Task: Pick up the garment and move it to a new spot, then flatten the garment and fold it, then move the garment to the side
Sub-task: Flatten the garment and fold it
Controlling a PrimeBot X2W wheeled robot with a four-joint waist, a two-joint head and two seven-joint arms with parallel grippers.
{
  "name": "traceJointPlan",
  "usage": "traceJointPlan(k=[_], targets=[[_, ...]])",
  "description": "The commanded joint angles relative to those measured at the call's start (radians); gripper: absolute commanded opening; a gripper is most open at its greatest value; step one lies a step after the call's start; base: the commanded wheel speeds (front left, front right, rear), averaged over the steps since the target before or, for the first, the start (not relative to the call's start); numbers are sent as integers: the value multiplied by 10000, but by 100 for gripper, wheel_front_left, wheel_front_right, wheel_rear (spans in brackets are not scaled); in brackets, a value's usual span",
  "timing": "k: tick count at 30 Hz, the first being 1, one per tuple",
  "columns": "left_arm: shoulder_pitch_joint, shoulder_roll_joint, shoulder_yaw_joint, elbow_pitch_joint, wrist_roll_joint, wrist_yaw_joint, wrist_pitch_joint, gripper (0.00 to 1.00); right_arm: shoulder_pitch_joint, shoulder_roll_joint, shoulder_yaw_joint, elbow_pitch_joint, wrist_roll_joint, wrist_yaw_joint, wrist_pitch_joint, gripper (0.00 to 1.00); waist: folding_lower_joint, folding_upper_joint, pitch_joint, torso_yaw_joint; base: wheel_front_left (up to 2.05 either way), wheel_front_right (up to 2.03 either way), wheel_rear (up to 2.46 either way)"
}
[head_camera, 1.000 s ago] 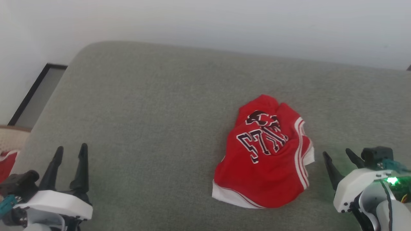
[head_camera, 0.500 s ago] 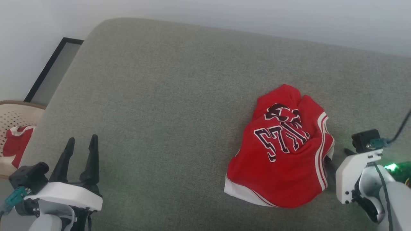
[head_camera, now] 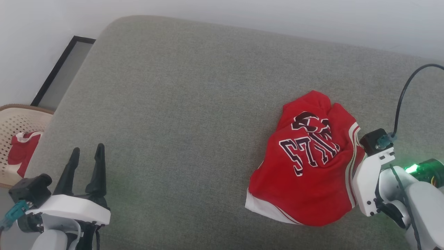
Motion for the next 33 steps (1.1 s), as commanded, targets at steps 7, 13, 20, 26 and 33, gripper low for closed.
traceJointPlan(k=[7, 13, 20, 26, 33], targets=[[-43, -37, 245, 89, 140, -94, -46, 100, 328, -398, -651, -383, -250, -5, 561, 0, 0, 0, -170, -194, 0, 0, 0], [4, 51, 358, 20, 243, -135, -46, 100, 101, -747, -2073, -1235, -304, 2, 661, 0, 0, 0, -339, -412, 0, 0, 0], [89, 139, 308, 114, 289, -170, -46, 100, 548, -1471, -3775, -1426, -510, 5, 1058, 0, 0, 0, -592, -611, 0, 0, 0], [72, 201, 158, 215, 280, -190, -46, 100, 1205, -1291, -4820, -882, -529, 5, 1137, 0, 0, 0, -725, -661, 0, 0, 0], [-20, 304, -142, 371, 178, -194, -34, 100, 1484, -481, -4940, 203, -271, 5, 942, 0, 0, 0, -812, -724, 0, 0, 0]])
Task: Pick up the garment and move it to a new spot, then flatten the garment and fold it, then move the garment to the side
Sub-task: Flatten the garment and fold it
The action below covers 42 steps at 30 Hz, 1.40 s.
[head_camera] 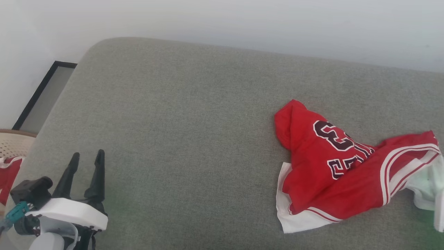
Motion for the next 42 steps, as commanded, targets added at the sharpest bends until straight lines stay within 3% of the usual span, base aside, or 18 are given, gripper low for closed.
traceJointPlan(k=[1, 2, 3, 13, 17, 23, 30, 35, 42], targets=[[-93, 53, -53, 25, -19, -24, -15, 100, -180, 92, -39, 95, 85, -2, -138, 16, 0, 0, -12, -31, 0, 0, 0], [-124, 86, -70, 30, -49, -24, 12, 100, -259, 152, -35, 173, 65, -2, -185, 44, 0, 0, -21, -59, 0, 0, 0], [-157, 118, -90, 27, -79, -25, 44, 100, -307, 191, 16, 237, 25, -2, -185, 99, 0, 0, -29, -86, 0, 0, 0], [-406, 503, -432, -274, -388, -33, 684, 100, -972, 182, 536, -362, 125, -2, 366, 100, 0, 0, -178, -591, 0, 0, 0], [-613, 668, -694, -547, -597, -36, 1267, 100, -1041, 365, 428, -1100, 68, -2, -92, 100, 0, 0, -218, -862, 0, 0, 0], [-1068, 1058, -1211, -1105, -996, -38, 2382, 100, -1002, 1074, 195, -1996, -271, -1, -1840, 100, 0, 0, -210, -1394, 0, 0, 0], [-1746, 1588, -1968, -1748, -1502, -37, 3754, 100, -1108, 2032, 190, -2523, -1219, -2, -4891, 100, 0, 0, -142, -2180, 0, 0, 0], [-2244, 1928, -2654, -1937, -1816, -38, 4613, 100, -1255, 2715, -50, -2378, -1952, -1, -6485, 100, 0, 0, -95, -2850, 0, 0, 0], [-3117, 2277, -3803, -1970, -2114, -32, 5586, 100, -1598, 3455, -450, -1860, -2754, -1, -7867, 100, 0, 0, 120, -3848, 0, 0, 0]])
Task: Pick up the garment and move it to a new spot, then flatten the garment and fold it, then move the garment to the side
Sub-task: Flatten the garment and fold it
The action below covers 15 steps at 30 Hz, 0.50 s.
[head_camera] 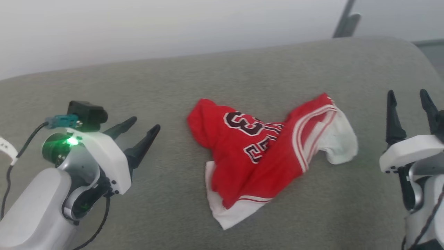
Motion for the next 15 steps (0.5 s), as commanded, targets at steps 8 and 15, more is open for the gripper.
traceJointPlan(k=[8, 15], targets=[[-905, 354, -1272, 66, -389, -19, 532, 100, -404, 517, -471, 876, -685, 1, -1050, 100, 0, 0, 504, -1593, 0, 0, 0], [-1482, 503, -2303, 415, -467, -18, 768, 100, -502, 573, -630, 1459, -806, 1, -1354, 100, 0, 0, 590, -2114, 0, 0, 0]])
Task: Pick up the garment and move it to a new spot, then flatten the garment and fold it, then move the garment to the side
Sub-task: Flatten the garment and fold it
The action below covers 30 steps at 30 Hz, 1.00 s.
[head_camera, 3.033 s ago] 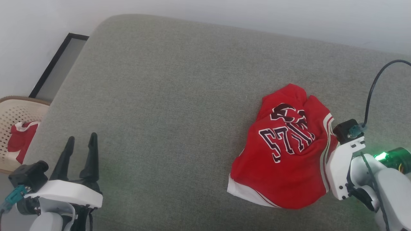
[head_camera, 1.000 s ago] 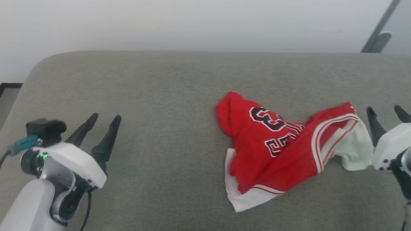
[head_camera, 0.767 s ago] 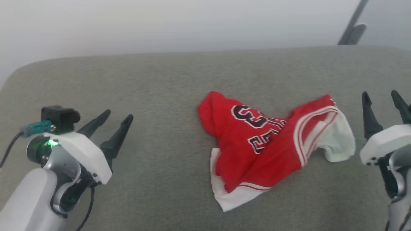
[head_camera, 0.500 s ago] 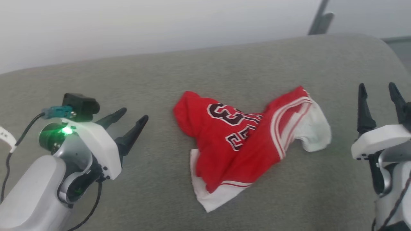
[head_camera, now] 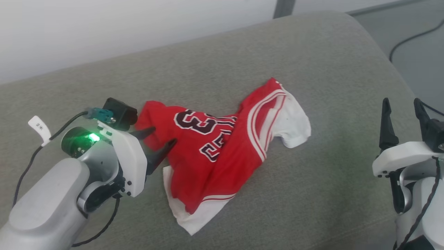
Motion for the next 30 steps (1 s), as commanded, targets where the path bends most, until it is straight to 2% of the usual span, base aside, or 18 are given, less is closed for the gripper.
traceJointPlan(k=[1, 8, 17, 22, 25, 26, 27, 30], targets=[[-153, -27, -72, 149, -87, -16, 81, 100, -146, 57, -17, 74, -1, 1, -89, 100, 0, 0, 55, -164, 0, 0, 0], [-487, -329, -602, 1006, -722, 154, 1413, 100, -164, 52, 60, 484, 63, 1, -268, 100, 0, 0, 80, -426, 0, 0, 0], [-157, -412, -1319, 929, -954, 1274, 3616, 100, -209, 46, -44, 661, 32, 1, -326, 100, 0, 0, 274, -319, 0, 0, 0], [36, -543, -1658, 986, -893, 1610, 4082, 100, -334, 49, 2, 766, 63, 1, -354, 100, 0, 0, 419, -226, 0, 0, 0], [130, -691, -1761, 1077, -974, 1534, 4133, 100, -389, 49, 9, 825, 69, 1, -382, 100, 0, 0, 495, -193, 0, 0, 0], [119, -708, -1829, 1082, -955, 1455, 4165, 40, -392, 47, 2, 830, 68, 1, -402, 100, 0, 0, 516, -179, 0, 0, 0], [111, -736, -1808, 1096, -972, 1444, 4088, 0, -397, 47, -7, 831, 57, 1, -423, 100, 0, 0, 538, -163, 0, 0, 0], [52, -767, -1848, 1138, -945, 1346, 4075, 0, -422, 48, -58, 807, -15, 1, -447, 100, 0, 0, 576, -95, 0, 0, 0]])
